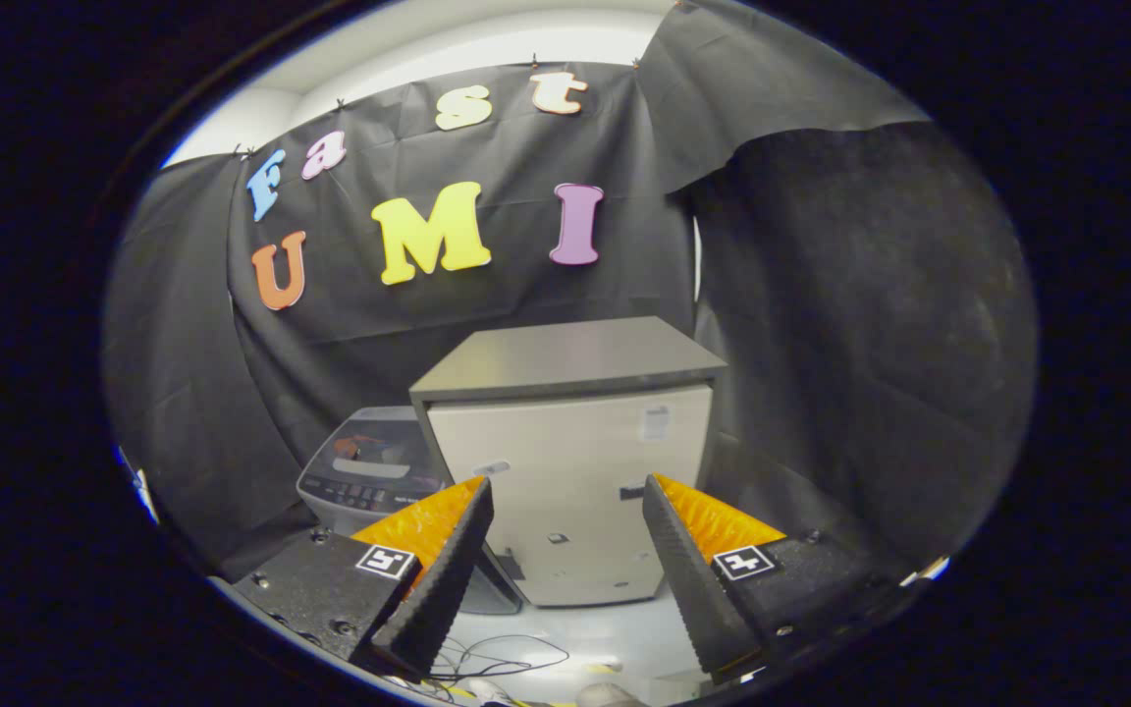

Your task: Put the clothes into the washing machine and then close the washing machine lid.

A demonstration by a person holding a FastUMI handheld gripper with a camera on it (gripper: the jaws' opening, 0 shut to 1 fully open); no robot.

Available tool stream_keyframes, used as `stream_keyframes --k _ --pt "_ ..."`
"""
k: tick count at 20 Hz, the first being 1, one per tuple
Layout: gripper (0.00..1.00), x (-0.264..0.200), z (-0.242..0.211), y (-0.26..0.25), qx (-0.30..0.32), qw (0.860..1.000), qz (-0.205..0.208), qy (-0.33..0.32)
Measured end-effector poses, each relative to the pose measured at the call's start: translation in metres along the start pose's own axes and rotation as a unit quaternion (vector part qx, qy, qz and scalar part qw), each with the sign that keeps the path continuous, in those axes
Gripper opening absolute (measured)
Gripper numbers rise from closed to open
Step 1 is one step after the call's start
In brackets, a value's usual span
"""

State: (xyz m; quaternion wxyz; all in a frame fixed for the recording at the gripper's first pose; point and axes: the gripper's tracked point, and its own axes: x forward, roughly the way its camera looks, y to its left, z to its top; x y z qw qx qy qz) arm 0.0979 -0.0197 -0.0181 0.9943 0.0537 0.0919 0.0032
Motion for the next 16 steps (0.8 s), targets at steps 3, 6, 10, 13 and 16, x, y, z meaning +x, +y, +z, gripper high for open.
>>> stream_keyframes --k 3,6,10,13,16 --pt "0.96 -0.031 -0.021 -0.025 -0.021 1.0 -0.006 0.002" --pt "0.96 -0.053 -0.033 -0.038 -0.035 0.999 -0.012 -0.001" --pt "0.96 -0.079 -0.031 -0.04 -0.059 0.998 -0.019 -0.027" --pt "0.96 -0.089 -0.024 -0.034 -0.06 0.997 -0.012 -0.044" --pt "0.96 -0.088 -0.026 -0.03 -0.053 0.998 -0.008 -0.042"
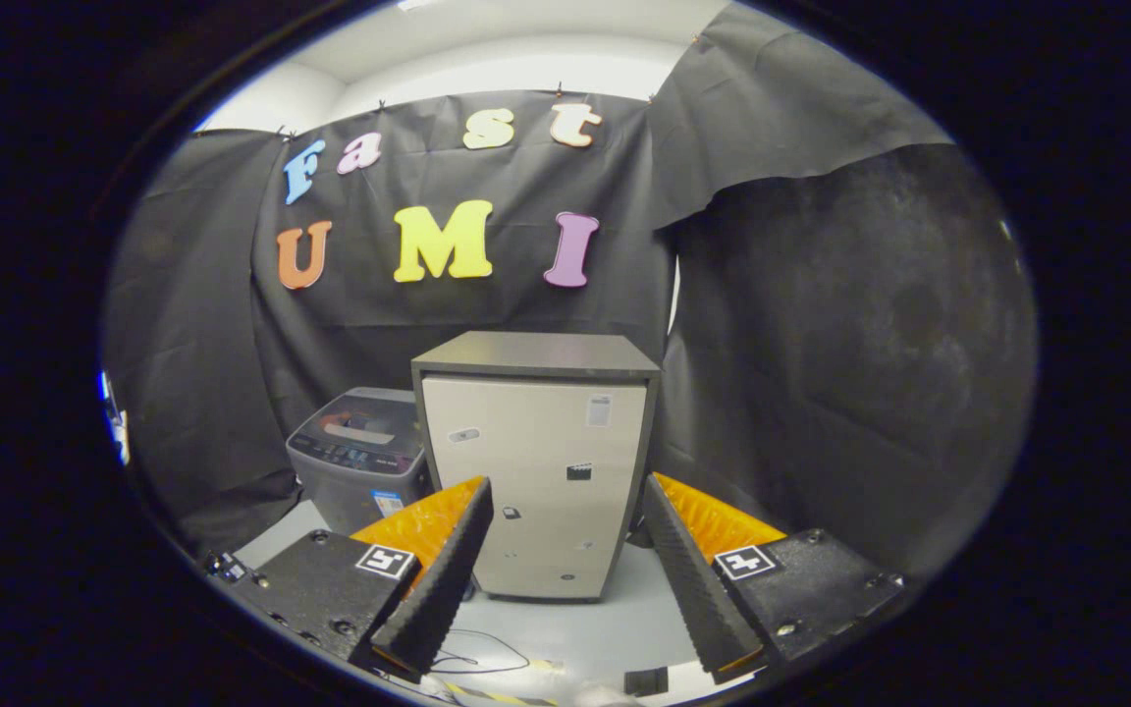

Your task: Put the clothes into the washing machine and then close the washing machine lid.

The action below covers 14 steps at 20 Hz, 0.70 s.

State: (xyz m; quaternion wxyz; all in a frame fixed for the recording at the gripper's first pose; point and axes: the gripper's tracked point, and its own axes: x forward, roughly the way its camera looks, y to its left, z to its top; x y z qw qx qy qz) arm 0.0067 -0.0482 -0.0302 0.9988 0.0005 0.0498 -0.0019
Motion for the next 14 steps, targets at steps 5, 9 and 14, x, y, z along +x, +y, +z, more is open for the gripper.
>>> stream_keyframes --k 5,9,14 --pt "0.96 0.0008 -0.0019 0.0026 0.001 1.0 0.003 0.002" --pt "0.96 0.0012 -0.0046 0.004 0.0 1.0 0.005 0.007" --pt "0.96 0.0011 -0.0028 0.005 -0.001 1.0 0.007 0.005"
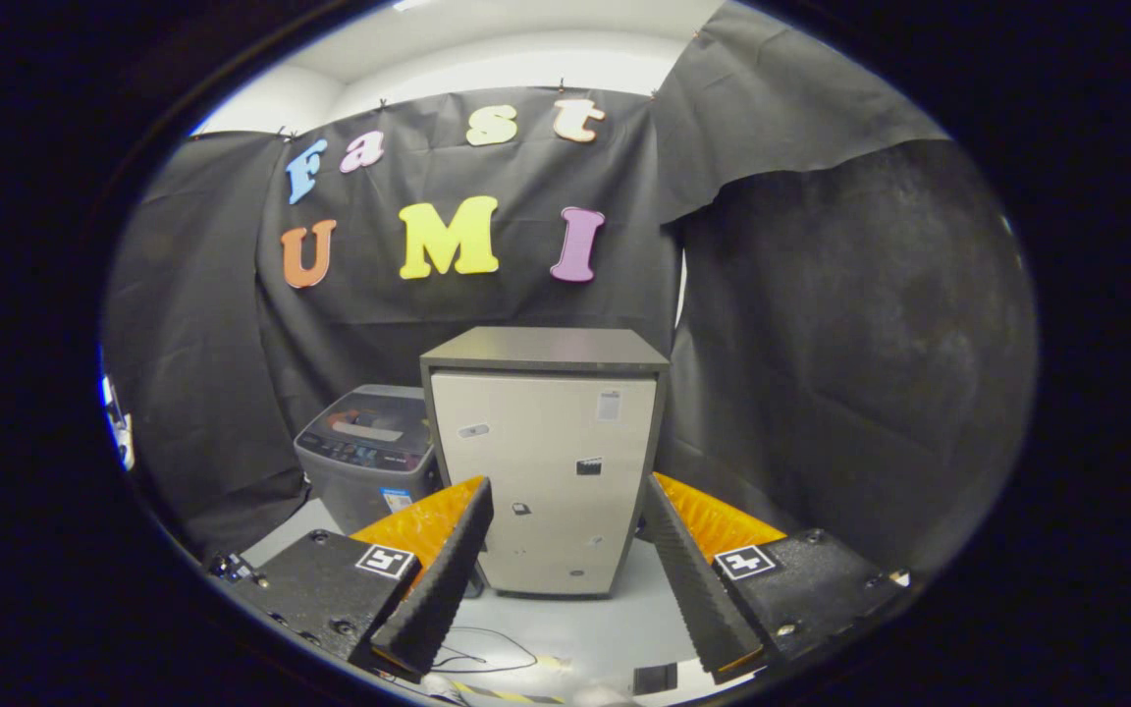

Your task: Put the clothes into the washing machine and then close the washing machine lid.

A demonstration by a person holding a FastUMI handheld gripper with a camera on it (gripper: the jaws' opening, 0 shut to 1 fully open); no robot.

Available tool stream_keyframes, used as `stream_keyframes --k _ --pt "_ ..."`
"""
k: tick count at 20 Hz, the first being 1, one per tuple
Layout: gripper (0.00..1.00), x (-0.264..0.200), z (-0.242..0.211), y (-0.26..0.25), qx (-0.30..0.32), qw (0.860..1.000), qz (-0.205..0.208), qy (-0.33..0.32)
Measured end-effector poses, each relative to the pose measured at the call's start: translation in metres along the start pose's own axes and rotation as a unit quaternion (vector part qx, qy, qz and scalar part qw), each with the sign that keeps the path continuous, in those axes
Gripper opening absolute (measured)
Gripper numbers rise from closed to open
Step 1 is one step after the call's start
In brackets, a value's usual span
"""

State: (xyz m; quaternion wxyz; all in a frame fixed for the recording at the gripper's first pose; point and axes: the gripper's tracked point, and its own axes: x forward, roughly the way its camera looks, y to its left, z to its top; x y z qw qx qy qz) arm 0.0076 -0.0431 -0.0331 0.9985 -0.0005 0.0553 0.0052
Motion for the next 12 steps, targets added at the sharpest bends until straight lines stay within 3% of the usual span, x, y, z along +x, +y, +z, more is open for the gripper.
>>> stream_keyframes --k 12 --pt "0.96 -0.0061 -0.0007 -0.002 -0.003 1.0 0.0 0.001"
